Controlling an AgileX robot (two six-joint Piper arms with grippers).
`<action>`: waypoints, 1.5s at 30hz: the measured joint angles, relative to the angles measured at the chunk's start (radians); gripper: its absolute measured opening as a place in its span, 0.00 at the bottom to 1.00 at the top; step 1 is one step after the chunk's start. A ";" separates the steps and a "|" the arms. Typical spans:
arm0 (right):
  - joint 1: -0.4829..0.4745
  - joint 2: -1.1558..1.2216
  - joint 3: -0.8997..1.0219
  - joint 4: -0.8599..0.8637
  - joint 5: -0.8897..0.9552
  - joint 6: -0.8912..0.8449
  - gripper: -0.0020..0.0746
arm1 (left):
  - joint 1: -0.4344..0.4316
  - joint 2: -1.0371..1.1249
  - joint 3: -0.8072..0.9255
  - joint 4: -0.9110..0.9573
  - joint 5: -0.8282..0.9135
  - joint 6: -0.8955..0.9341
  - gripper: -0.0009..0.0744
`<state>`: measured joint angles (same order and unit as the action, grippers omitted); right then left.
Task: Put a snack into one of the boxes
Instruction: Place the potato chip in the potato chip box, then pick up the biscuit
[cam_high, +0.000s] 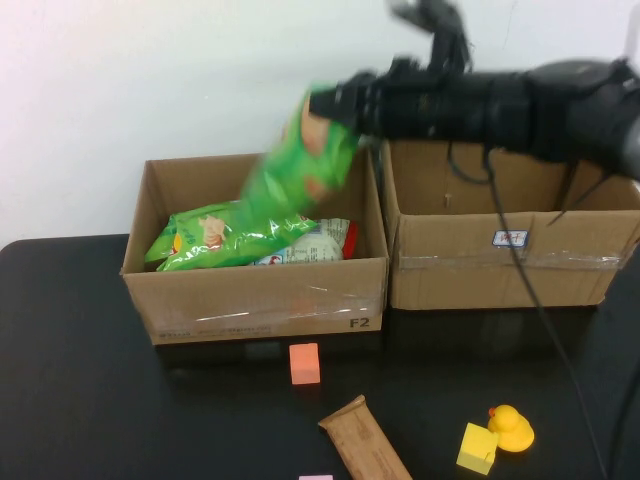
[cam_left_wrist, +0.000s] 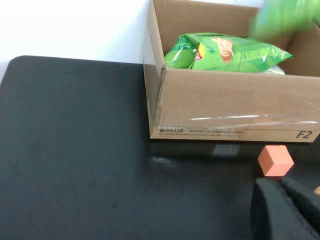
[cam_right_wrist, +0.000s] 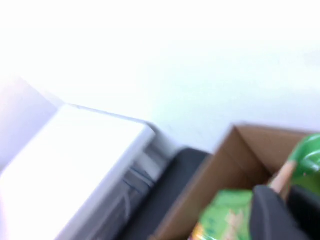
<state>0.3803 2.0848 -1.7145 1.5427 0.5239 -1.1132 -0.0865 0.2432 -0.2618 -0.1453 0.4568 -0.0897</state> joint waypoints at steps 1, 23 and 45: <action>-0.001 0.031 -0.014 -0.012 0.002 0.016 0.20 | 0.000 0.000 0.000 0.000 0.000 0.000 0.01; -0.001 -0.257 -0.031 -0.895 0.220 0.394 0.05 | 0.000 0.005 0.000 -0.092 0.027 0.101 0.01; -0.001 -0.671 0.588 -1.415 0.271 0.769 0.04 | 0.000 0.767 -0.310 -0.564 0.283 0.674 0.01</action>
<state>0.3793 1.4137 -1.1266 0.1279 0.7949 -0.3437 -0.0865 1.0102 -0.5722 -0.7088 0.7401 0.5838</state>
